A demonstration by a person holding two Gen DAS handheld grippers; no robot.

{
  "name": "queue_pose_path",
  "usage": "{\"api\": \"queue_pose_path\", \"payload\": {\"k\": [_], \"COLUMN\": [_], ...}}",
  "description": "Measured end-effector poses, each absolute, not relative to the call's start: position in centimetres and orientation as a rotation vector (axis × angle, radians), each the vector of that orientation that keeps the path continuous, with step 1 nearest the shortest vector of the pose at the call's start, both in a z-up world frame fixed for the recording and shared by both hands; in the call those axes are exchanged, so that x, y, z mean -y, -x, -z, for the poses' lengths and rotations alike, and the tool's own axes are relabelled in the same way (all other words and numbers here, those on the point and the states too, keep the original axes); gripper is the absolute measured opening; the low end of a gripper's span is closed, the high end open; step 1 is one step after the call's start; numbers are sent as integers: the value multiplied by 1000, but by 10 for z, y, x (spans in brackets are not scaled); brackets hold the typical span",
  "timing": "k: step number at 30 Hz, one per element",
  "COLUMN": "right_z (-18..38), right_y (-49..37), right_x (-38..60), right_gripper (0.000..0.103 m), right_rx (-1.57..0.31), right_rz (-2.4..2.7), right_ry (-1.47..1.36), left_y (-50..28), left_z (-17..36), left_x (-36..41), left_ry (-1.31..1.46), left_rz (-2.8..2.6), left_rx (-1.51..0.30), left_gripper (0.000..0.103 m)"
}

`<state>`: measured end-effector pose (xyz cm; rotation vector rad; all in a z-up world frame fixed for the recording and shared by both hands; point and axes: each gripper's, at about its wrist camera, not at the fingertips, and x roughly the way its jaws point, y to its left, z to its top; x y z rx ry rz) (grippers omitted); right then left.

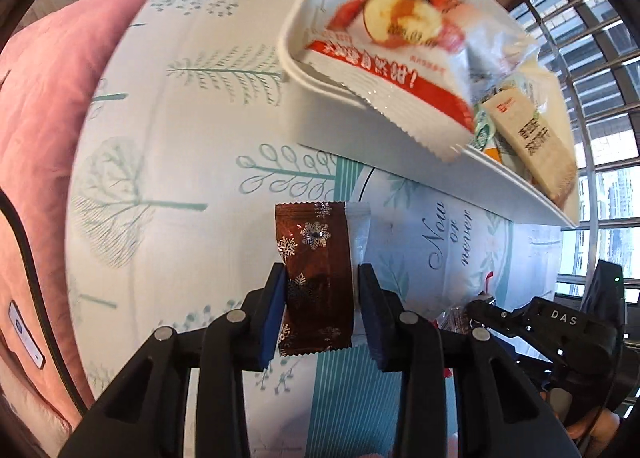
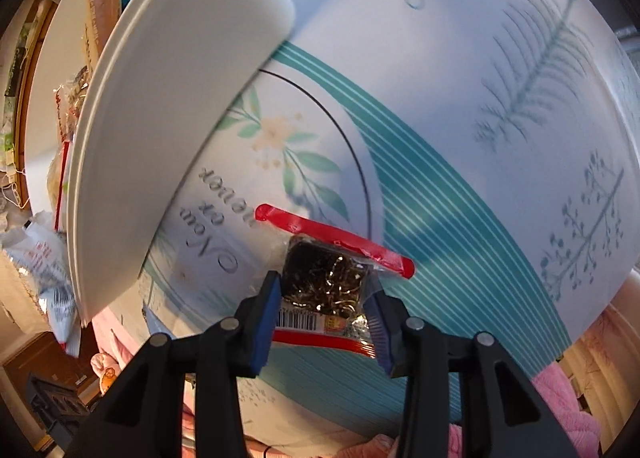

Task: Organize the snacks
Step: 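Carry brown wrapper into basket with left tool while right tool drops red-strip bag in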

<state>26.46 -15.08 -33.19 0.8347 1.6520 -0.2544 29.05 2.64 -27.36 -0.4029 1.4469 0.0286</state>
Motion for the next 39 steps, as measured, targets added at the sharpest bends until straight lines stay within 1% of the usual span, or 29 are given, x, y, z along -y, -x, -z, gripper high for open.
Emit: {"api": "queue_pose_path", "payload": {"k": [7,14,21,26,32,39], "right_z": [312,261,199,163,134,123], "right_y": [-257,-276,-291,-306,-325,-338], "right_x": [159,150,185,188,185,176], "right_gripper": [41,41,41,41,41,41], "right_rx": [-1593,-1488,-1351,-1242,-1144,-1063], "right_rz": [177,71,-6,-52,-125,-208], "right_ry": [-856,-812,-739,-660,-576,-481], "left_y": [-260,-259,-273,-292,-321,-350], "left_z": [221,158,101,76,57,51], "left_x": [-44,-61,-72,-75,-70,-58], "left_ry": [406,415,364,350,298,281], "left_rz": [-57,-44,-44,-36,14,100], "left_rx": [-1409,-1329,-1223,-1175,-1132,-1092], "left_gripper": [34,34,34,34,34,34]}}
